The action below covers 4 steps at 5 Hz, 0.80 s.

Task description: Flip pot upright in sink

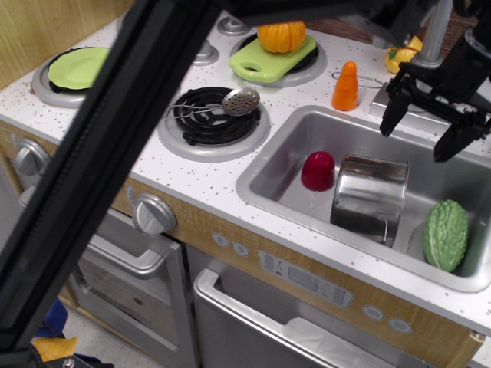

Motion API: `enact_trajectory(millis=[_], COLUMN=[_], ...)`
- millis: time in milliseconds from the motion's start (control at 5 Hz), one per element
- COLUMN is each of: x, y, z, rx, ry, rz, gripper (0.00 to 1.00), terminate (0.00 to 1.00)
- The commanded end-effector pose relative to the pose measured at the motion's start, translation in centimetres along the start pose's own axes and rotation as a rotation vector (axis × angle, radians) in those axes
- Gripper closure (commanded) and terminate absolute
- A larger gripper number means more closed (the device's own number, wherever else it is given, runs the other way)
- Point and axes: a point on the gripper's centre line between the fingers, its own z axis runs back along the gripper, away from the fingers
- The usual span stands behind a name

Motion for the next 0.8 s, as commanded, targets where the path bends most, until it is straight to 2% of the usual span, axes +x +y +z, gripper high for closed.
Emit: enact_trajectory(millis=[0, 200, 600], x=[0.8, 0.8, 0.3], y=[0.4, 0.6, 0.6], z=[1.2, 0.8, -0.1], rx=[0.075, 0.094, 0.194], ry=[-0.075, -0.033, 0.006], rz=[-0.019, -0.003, -0.008], gripper=[0.0, 0.0, 0.0], terminate=[0.0, 0.0, 0.0])
